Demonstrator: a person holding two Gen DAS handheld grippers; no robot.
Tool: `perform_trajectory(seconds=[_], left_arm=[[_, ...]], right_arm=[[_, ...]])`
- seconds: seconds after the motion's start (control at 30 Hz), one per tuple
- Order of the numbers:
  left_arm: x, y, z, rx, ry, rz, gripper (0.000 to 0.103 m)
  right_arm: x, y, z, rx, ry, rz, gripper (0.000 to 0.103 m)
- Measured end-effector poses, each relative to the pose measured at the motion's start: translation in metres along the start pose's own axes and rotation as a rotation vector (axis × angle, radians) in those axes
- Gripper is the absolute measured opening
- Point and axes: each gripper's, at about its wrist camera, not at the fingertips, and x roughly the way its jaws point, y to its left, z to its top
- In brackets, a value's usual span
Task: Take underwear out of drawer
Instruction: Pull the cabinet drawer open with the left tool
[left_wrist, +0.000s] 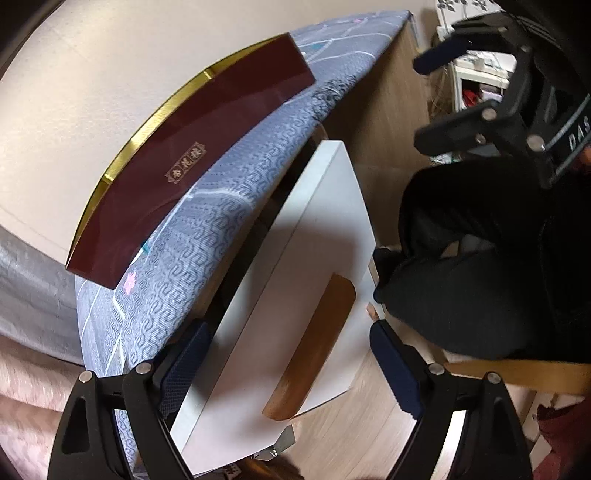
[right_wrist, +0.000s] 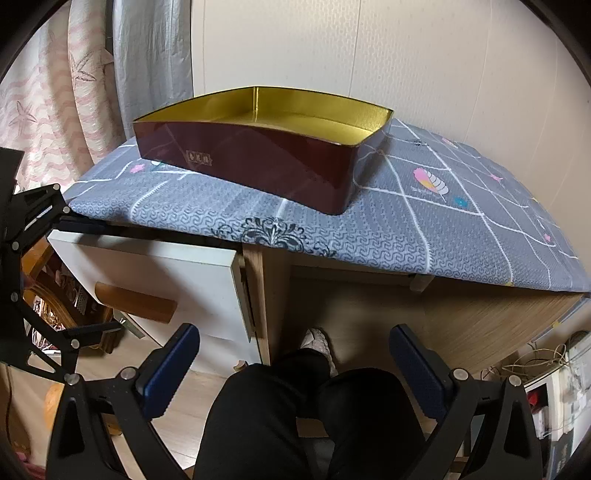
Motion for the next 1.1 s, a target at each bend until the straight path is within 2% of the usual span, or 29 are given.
perform_trajectory(seconds=[0.23, 0.33, 0.37, 0.43, 0.5, 0.63, 0.83, 1.0, 1.1], left_arm=[[-0.008, 0.005, 0.004, 0.068, 0.053, -0.116, 0.089], [0.001, -0.004, 0.005, 0.155, 0.099, -0.102, 0.092], [0.007, -0.008, 0.004, 0.186, 0.126, -0.097, 0.098], [0.010, -0.017, 0.004, 0.227, 0.137, -0.096, 0.102], [0.010, -0.014, 0.004, 0.207, 0.126, -0.108, 0.102], [0.002, -0.004, 0.008, 0.100, 0.093, -0.177, 0.101], [0.003, -0.008, 0.014, 0.101, 0.121, -0.166, 0.101], [-0.002, -0.012, 0.011, 0.090, 0.111, -0.230, 0.101], [-0.008, -0.027, 0.009, 0.141, 0.138, -0.232, 0.101]], right_arm=[[0.001, 0.000, 0.002, -0.008, 0.005, -0.003, 0.103], [0.001, 0.000, 0.003, -0.005, 0.003, -0.008, 0.103], [0.002, 0.001, 0.004, -0.005, 0.003, -0.008, 0.103], [0.004, 0.000, 0.005, -0.005, 0.005, -0.012, 0.103], [0.006, -0.001, 0.006, 0.000, 0.008, -0.016, 0.103], [0.010, -0.006, 0.008, 0.015, 0.021, -0.023, 0.103], [0.010, -0.012, 0.010, 0.019, 0.019, -0.031, 0.103], [0.009, -0.016, 0.011, 0.019, 0.011, -0.028, 0.103], [0.007, -0.018, 0.012, 0.021, 0.013, -0.023, 0.103]])
